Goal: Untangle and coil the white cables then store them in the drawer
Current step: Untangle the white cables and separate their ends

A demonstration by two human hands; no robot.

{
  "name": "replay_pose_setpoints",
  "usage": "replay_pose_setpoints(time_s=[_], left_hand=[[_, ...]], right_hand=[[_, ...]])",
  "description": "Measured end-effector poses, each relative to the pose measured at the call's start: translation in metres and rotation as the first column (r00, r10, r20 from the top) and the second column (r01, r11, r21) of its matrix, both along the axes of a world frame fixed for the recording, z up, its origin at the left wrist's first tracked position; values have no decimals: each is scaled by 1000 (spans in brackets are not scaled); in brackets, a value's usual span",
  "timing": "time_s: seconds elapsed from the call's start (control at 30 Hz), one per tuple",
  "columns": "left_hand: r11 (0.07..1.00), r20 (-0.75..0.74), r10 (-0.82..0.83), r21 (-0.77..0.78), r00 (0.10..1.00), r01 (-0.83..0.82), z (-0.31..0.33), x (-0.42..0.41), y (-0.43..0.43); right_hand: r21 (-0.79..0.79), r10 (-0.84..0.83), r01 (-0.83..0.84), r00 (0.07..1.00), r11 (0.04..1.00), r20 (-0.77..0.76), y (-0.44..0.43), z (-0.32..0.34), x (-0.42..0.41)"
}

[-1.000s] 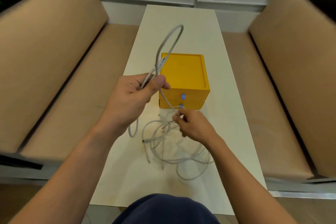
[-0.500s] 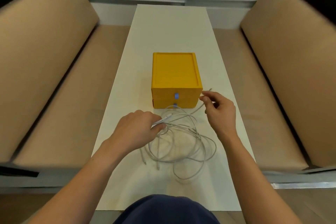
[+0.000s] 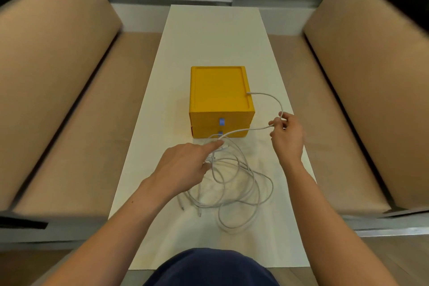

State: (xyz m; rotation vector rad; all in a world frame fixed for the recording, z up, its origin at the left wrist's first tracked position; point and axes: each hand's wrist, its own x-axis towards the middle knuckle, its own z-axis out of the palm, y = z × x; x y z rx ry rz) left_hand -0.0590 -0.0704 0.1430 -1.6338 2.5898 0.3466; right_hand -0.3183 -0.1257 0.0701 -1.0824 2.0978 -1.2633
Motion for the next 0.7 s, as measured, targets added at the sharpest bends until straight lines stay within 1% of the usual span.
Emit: replay_pose_setpoints(time_s=[0.1, 0.13, 0.2, 0.3, 0.37, 0.5, 0.53, 0.6, 0.63, 0.7], left_hand=[[1000, -115, -26, 6, 993, 27, -2, 6, 1], [1000, -172, -14, -1, 985, 14, -3, 8, 1], [999, -286, 26, -31, 958, -37, -6, 13, 1], [990, -459, 43, -99, 888, -99, -9, 17, 3], [987, -533, 51, -100, 845, -123, -8, 17, 5], [990, -687, 119, 23, 717, -142, 1, 11, 10], [988, -711, 143, 61, 688, -143, 3, 10, 10], [981, -768, 192, 130, 611, -146, 5, 10, 10], [976, -801, 217, 166, 559, -141, 6, 11, 10], [962, -861, 273, 250, 429, -110, 11, 12, 8]], right_hand=[[93, -40, 40, 999, 995, 0, -14, -12, -12], [136, -48, 47, 999, 990, 3, -19, -20, -17], [218, -35, 45, 998, 975, -50, -26, -36, -26], [326, 15, 35, 989, 945, -150, -23, -41, -26], [396, 60, 28, 977, 918, -206, -18, -43, -26], [544, 176, -35, 962, 839, -210, -12, -44, -22], [550, 202, -51, 955, 834, -219, -9, -40, -19], [511, 279, -114, 925, 852, -258, -3, -28, -9], [464, 331, -176, 902, 868, -277, 0, -20, -1], [282, 406, -334, 877, 900, -257, 9, 1, 20]])
